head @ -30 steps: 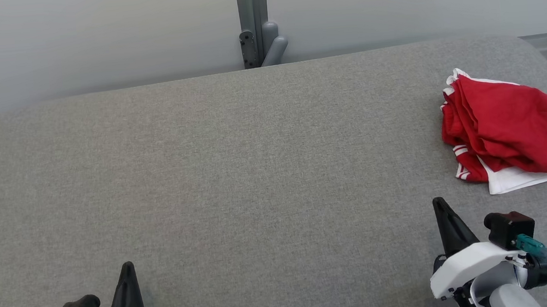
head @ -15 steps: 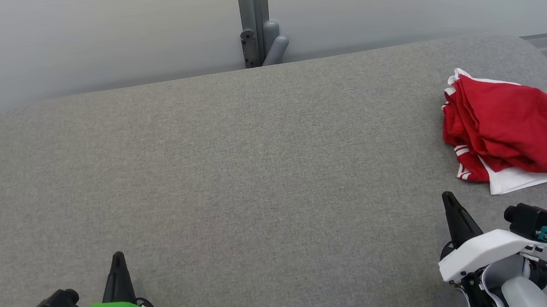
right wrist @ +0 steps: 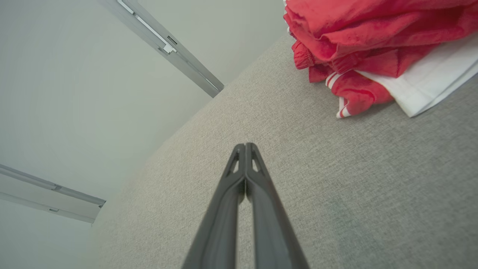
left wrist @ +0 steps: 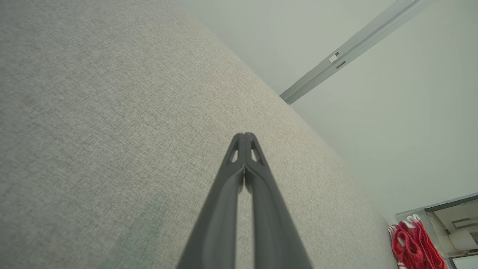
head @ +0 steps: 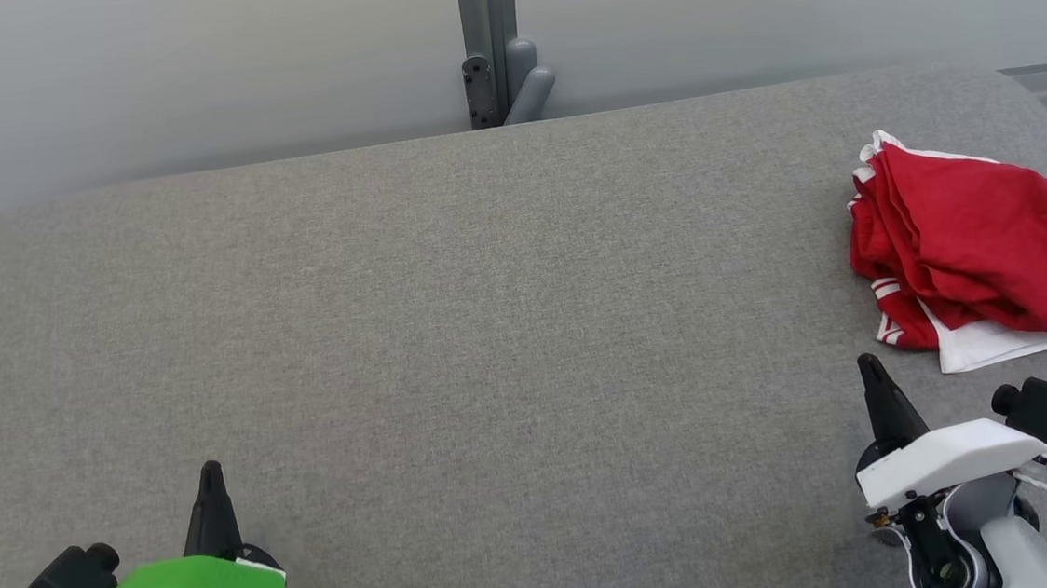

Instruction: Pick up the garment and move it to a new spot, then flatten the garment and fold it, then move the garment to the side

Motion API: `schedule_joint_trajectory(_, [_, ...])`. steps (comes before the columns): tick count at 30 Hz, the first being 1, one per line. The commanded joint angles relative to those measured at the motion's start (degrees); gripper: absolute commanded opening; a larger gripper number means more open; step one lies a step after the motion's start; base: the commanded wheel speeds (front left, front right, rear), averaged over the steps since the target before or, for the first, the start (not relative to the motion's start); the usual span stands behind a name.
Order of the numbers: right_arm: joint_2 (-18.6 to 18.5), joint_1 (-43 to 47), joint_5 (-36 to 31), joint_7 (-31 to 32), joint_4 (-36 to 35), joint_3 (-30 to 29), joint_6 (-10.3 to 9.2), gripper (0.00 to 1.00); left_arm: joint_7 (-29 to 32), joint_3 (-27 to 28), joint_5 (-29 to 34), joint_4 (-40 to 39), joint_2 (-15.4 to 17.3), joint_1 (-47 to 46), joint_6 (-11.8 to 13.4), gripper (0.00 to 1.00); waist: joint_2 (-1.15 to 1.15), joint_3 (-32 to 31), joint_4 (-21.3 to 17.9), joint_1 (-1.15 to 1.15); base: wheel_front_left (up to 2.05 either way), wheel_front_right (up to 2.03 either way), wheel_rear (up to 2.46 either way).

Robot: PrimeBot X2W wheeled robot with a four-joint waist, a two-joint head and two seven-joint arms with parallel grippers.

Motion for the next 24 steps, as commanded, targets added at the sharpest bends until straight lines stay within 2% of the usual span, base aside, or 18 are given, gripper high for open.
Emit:
schedule_joint_trajectory(1, [-0.27,-1.68,2.94,0.70,-0.90,-0.56,-0.02,0.00,0.58,0.49,-2.70,-1.14,0.29,-1.81,0.03,0.00,0.00,0.01,0.03,0.00,0.00,0.00,0.00])
schedule_joint_trajectory(24, [-0.38,-3.12,18.48,4.73,-0.94,-2.53,-0.03,0.00,4.44,2.12,-17.12,-2.60,0.39,-3.65,-0.06,0.00,0.00,0.15,0.29,0.00,0.00,0.00,0.00])
